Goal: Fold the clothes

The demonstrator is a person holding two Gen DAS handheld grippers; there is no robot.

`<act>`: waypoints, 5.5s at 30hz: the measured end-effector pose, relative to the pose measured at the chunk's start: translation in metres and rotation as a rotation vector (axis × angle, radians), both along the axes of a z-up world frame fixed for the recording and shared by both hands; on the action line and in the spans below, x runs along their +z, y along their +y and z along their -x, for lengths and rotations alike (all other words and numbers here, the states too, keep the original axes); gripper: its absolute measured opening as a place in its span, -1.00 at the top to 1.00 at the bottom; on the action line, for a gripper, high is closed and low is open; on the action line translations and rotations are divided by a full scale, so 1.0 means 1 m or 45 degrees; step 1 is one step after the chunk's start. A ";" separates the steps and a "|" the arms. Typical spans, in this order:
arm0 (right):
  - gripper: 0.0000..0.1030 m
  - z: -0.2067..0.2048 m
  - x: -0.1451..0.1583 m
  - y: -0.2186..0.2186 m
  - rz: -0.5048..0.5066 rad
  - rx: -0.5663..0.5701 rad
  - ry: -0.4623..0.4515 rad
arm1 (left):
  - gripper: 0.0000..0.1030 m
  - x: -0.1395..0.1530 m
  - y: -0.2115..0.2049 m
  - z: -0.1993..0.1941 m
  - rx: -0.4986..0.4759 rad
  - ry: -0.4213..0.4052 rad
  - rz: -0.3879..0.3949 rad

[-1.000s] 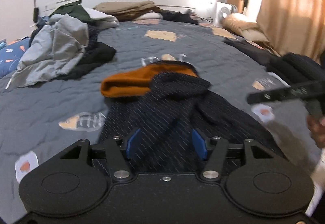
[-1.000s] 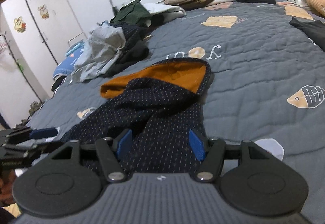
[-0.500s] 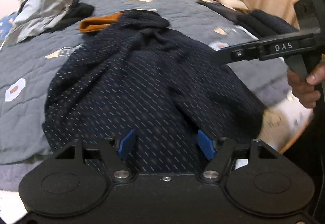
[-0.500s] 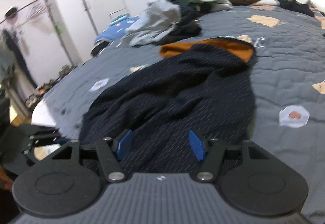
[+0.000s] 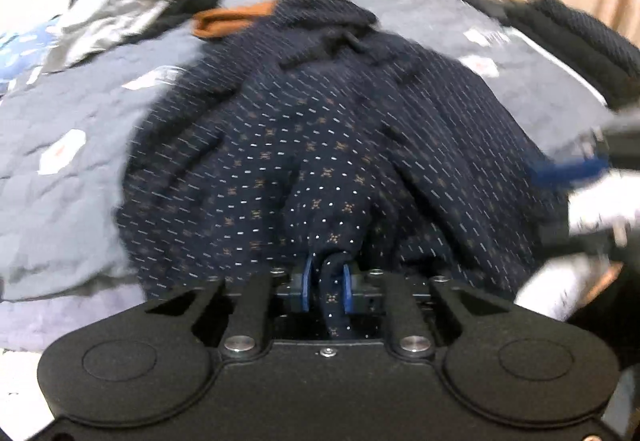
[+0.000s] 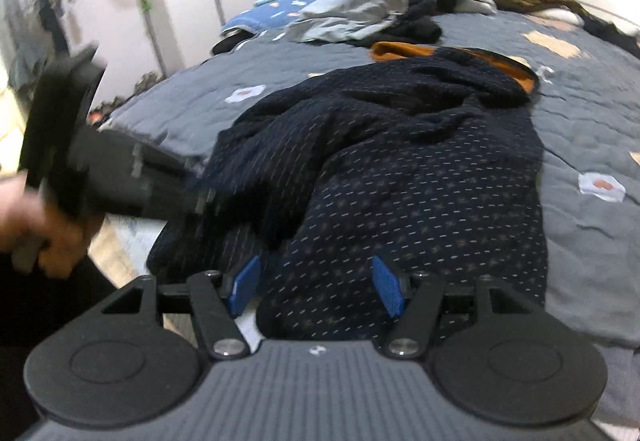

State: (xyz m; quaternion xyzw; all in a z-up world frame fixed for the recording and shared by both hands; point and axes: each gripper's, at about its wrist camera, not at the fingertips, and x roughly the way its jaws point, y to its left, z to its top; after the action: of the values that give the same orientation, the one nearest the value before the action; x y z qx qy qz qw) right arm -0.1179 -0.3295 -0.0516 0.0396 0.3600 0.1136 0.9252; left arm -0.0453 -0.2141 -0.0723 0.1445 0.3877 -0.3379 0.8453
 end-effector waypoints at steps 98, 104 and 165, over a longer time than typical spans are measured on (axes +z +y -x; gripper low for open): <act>0.65 -0.089 0.012 -0.082 -0.254 -0.289 -0.120 | -0.02 0.068 0.047 -0.050 -0.106 -0.262 0.272; 0.64 -0.091 0.010 -0.078 -0.245 -0.298 -0.100 | -0.02 0.052 0.020 0.001 -0.580 -0.058 0.212; 0.79 -0.022 0.098 -0.085 -0.406 -0.424 -0.482 | -0.52 0.084 0.013 0.051 -0.306 -0.378 0.277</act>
State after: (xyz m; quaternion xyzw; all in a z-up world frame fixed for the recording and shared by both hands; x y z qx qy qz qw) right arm -0.0962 -0.4149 0.0467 0.2212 0.1470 0.0208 0.9639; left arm -0.0958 -0.2009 0.0121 0.1456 0.2004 -0.4512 0.8573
